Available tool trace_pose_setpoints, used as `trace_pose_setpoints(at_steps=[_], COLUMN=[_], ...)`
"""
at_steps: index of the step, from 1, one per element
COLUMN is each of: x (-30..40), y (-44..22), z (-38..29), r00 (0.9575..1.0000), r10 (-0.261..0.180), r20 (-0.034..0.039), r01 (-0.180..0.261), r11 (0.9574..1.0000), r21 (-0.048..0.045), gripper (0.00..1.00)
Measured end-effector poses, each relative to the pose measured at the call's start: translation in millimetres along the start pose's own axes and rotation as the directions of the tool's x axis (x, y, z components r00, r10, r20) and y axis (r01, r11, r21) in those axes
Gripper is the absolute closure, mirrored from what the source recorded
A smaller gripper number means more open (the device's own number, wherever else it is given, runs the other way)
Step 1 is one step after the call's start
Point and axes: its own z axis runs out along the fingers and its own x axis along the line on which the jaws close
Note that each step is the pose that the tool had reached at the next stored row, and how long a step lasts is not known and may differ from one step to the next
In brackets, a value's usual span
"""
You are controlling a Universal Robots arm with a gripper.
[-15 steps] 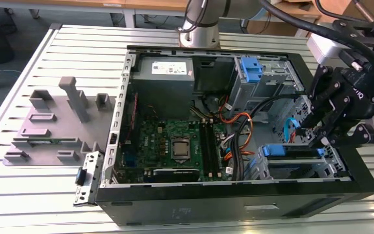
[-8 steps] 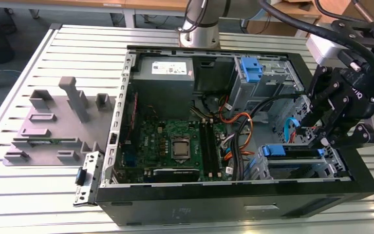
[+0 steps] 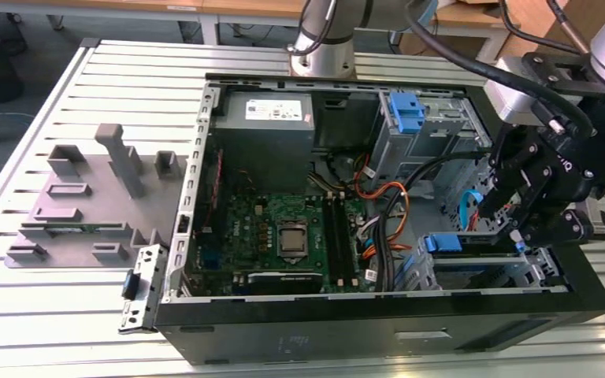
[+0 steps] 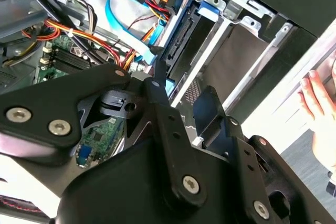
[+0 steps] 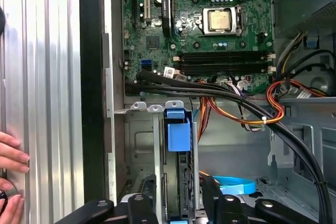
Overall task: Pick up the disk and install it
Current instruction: 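Insert the disk into the insertion slot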
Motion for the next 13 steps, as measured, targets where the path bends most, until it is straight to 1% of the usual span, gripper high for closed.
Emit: trace_pose_setpoints(at_steps=[3,8,13], x=[-0.3,-5.7,-6.5], y=[0.0,0.2,0.2], z=[5.3,10.0,15.0], r00=[1.0,0.9999,0.9999], r10=[-0.005,-0.011,-0.017], r20=[-0.0001,-0.0004,-0.0008], r01=[0.005,0.011,0.017], r11=[1.0,0.9999,0.9999], r21=[0.0008,0.0024,0.0028], gripper=[0.52,0.52,0.52])
